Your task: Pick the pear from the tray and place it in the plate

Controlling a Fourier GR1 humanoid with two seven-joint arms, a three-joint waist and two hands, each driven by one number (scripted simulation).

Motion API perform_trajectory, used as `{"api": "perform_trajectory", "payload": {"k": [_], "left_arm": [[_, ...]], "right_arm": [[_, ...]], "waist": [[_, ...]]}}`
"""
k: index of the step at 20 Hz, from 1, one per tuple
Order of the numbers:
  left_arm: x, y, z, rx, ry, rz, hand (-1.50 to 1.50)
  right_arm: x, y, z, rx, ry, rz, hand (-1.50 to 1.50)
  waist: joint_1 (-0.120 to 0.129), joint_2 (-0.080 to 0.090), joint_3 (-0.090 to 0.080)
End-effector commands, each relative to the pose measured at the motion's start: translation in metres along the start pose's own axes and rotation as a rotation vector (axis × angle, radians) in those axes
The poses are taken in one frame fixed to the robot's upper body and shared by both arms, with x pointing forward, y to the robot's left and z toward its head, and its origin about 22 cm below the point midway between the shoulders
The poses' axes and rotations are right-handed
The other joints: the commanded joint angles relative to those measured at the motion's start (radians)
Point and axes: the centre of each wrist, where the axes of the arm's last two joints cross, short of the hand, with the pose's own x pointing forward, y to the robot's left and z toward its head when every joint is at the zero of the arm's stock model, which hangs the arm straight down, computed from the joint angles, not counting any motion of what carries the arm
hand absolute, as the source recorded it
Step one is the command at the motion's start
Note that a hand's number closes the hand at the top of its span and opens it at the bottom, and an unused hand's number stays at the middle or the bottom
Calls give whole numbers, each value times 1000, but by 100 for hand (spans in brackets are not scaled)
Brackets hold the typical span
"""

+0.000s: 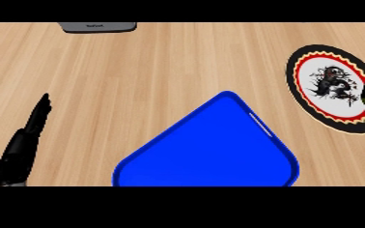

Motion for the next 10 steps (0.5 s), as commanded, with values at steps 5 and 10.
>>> {"api": "perform_trajectory", "payload": {"k": [5,10], "left_arm": [[2,-1,0,-20,-14,-3,0],[4,-3,-4,-26,-29,5,0]], "right_arm": [[-61,-60,77,-370,-12,32,150],[-73,-76,98,-585,-144,24,150]], "waist": [[29,2,7],[41,-1,5]]}}
